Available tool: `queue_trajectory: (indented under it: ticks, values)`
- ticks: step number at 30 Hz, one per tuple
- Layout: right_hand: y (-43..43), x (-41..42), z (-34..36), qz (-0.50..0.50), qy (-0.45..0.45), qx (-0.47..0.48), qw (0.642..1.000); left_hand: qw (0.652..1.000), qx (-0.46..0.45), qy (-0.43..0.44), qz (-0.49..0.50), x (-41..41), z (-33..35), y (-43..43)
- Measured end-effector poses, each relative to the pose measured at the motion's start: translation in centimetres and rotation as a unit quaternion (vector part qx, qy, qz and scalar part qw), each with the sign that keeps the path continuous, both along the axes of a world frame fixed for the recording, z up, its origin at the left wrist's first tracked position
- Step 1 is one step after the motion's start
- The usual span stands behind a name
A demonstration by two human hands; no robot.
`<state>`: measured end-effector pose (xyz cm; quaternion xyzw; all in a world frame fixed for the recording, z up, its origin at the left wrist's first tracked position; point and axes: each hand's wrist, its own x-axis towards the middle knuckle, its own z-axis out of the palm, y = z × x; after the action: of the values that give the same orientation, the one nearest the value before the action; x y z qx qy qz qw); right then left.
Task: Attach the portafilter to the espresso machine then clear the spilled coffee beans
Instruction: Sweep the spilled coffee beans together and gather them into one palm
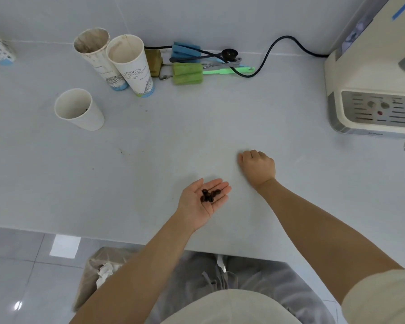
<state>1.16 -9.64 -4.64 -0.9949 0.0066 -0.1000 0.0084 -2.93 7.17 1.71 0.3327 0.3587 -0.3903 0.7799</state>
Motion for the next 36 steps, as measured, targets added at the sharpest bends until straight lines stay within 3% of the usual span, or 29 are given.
queue_trajectory:
  ticks: [11,25,36]
  values:
    - [-1.0,0.4,-1.8,0.016,-0.151,0.007,0.988,1.000,0.013,0.007,0.003,-0.4,-0.6,-0.8]
    - [-1.6,0.6,-2.4,0.031,-0.167,0.020,0.985,0.999,0.027,0.013,0.012,-1.1,-1.5,-1.8]
    - [-0.4,-1.1,1.7,0.048,-0.147,0.212,0.965,1.000,0.001,0.001,0.009,-0.5,-1.2,-3.9]
